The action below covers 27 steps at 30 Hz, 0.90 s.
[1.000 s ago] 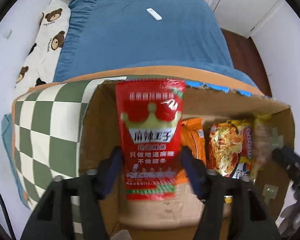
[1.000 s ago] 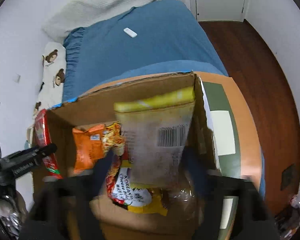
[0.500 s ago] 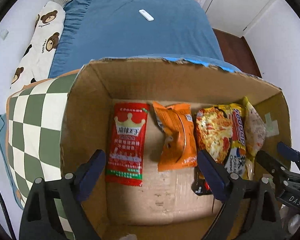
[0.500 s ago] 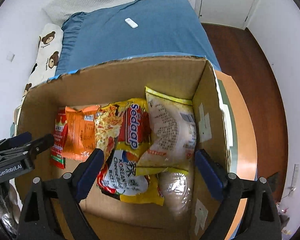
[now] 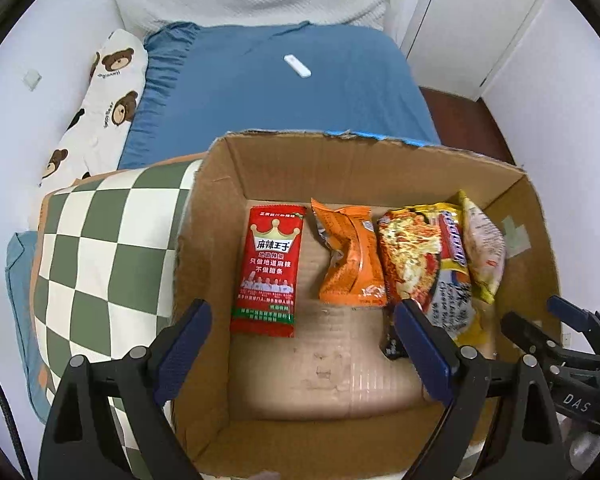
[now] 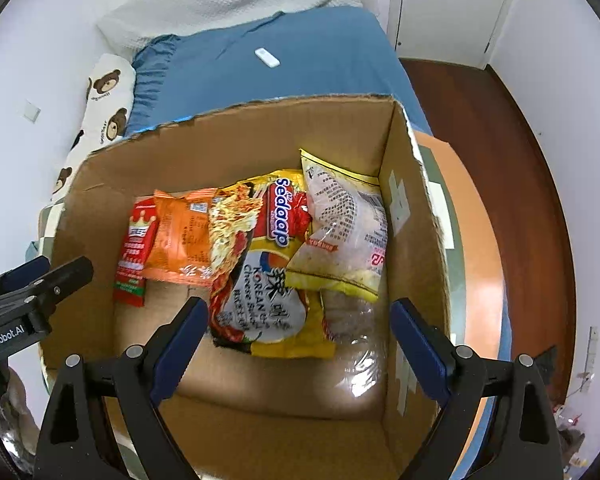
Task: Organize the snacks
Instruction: 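Lift both tools back toward the remaining snacks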
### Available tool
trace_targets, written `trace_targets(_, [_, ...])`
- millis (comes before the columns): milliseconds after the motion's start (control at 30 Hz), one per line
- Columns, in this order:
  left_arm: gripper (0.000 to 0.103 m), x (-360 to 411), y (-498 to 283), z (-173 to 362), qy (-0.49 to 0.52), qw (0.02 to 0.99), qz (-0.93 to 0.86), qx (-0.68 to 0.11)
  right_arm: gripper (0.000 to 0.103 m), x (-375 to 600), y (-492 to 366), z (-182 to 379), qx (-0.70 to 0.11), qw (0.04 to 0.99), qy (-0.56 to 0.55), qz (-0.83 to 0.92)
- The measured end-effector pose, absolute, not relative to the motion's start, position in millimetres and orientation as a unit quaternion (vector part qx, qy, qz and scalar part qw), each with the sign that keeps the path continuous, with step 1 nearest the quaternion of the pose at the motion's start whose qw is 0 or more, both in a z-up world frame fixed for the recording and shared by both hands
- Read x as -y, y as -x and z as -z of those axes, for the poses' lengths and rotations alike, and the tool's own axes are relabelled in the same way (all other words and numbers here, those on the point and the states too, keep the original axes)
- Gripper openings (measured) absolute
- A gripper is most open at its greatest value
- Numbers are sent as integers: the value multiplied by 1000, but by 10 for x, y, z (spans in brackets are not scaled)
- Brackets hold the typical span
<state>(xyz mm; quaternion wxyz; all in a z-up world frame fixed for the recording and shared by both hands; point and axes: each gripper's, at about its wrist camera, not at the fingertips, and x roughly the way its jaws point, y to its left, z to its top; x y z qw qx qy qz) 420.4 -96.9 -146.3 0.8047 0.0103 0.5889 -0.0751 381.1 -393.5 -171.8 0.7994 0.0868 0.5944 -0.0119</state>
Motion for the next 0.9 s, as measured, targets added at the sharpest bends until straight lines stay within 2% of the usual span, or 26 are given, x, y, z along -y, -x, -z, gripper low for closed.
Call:
trace_targets(567, [93, 870, -3036, 674, -26, 877, 79, -473, 95, 3678, -2672, 775, -476, 878, -37, 25])
trace_targets(900, [93, 774, -2444, 504, -11, 887, 85, -453, 95, 3569, -2023, 436, -433, 900, -52, 20])
